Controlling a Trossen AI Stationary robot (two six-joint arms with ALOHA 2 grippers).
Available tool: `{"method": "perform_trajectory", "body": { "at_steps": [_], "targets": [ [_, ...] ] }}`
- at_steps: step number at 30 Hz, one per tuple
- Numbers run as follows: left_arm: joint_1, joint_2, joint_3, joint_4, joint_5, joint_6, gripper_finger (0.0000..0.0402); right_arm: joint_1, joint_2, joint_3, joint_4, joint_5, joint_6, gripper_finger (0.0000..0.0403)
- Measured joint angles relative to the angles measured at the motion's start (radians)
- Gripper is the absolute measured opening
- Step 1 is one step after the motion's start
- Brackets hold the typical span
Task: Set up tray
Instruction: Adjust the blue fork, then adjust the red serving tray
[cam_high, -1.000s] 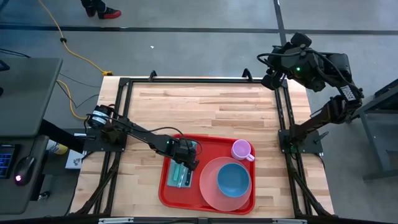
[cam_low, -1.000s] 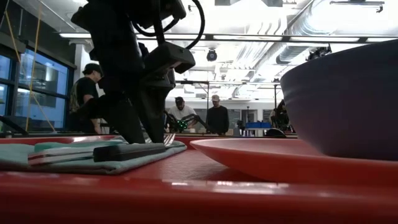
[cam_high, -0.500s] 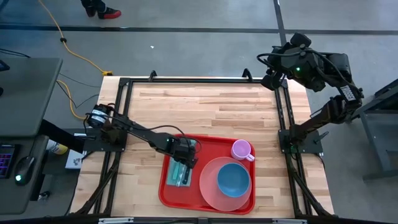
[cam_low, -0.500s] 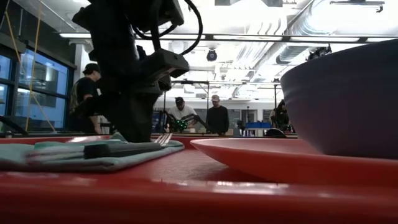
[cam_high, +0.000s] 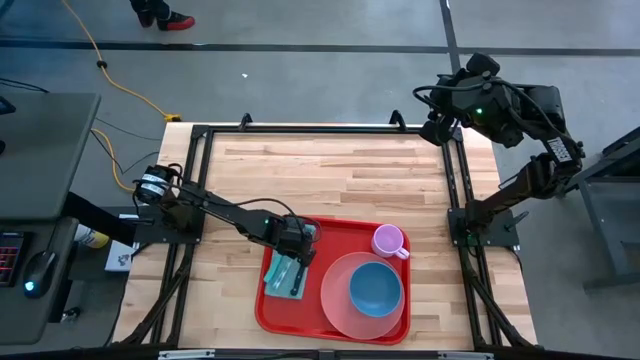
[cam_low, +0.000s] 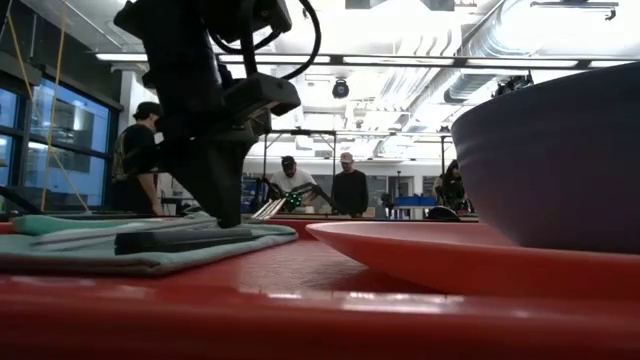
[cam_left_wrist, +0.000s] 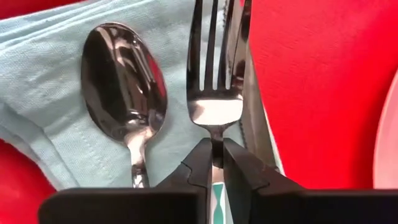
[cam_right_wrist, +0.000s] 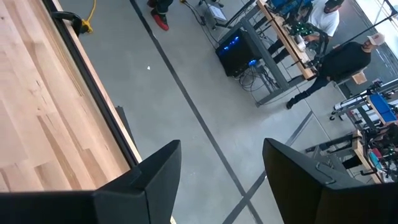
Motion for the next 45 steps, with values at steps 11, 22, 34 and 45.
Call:
{"method": "perform_trajectory", "body": {
  "at_steps": [11,22,34,45],
  "targets": [
    [0.000,0.000,0.000,-0.001,-0.022,0.001,0.0099,0.000,0.000,0.000,0.000,0.000,0.000,0.0206],
    [0.000,-0.001,0.001,-0.012,-0.052,0.028,0.0173,0.000,0.000,0.000,0.000,0.000,0.000,0.0207],
    [0.058,-0.101,0.004,-0.085,-0.091,0.104,0.0167,0.000,0.000,0.000,0.000,-0.004,0.000,0.0207],
    [0.058,-0.119,0.002,-0.291,-0.029,0.115,0.0096,0.000,0.000,0.000,0.000,-0.002,0.003,0.0206]
  ]
}}
